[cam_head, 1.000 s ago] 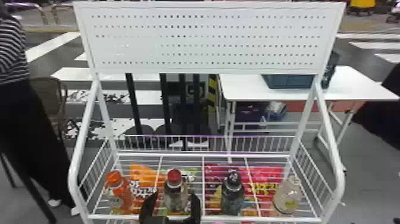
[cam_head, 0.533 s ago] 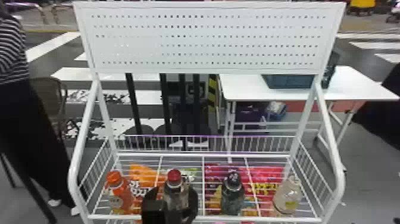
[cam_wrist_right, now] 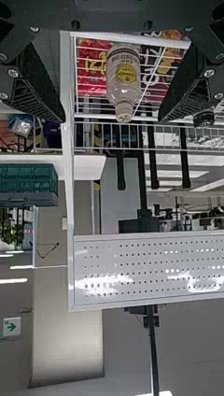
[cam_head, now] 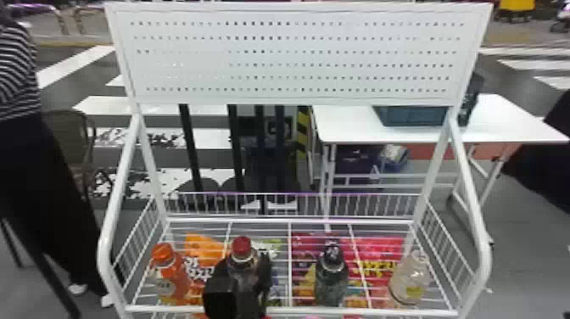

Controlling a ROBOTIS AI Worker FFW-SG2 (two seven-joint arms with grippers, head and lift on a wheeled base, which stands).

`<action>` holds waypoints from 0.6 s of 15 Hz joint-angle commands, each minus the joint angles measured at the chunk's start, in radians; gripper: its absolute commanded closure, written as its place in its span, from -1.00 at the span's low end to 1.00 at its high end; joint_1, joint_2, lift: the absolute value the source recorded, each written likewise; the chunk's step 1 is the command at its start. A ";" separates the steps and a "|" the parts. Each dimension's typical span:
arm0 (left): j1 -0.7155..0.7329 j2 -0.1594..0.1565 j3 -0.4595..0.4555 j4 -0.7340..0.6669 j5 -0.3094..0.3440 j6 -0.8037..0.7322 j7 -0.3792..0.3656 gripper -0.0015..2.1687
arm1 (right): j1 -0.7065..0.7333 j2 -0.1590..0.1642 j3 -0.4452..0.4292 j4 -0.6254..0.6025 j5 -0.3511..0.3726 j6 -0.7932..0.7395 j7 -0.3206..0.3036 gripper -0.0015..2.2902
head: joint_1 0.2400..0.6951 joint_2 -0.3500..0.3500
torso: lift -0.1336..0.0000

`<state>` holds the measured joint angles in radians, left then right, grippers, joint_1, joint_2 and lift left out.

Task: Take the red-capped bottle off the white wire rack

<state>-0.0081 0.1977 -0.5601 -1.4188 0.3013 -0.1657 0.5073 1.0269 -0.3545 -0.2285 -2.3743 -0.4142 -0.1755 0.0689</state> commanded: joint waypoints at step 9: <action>0.232 0.091 0.037 -0.494 -0.100 0.294 0.062 -0.10 | -0.011 0.000 0.006 0.012 0.002 0.003 0.000 -0.86 | 0.14 0.00 | 1.00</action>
<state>0.1607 0.2619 -0.5479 -1.7945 0.2190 0.0466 0.5664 1.0160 -0.3546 -0.2225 -2.3635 -0.4126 -0.1724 0.0690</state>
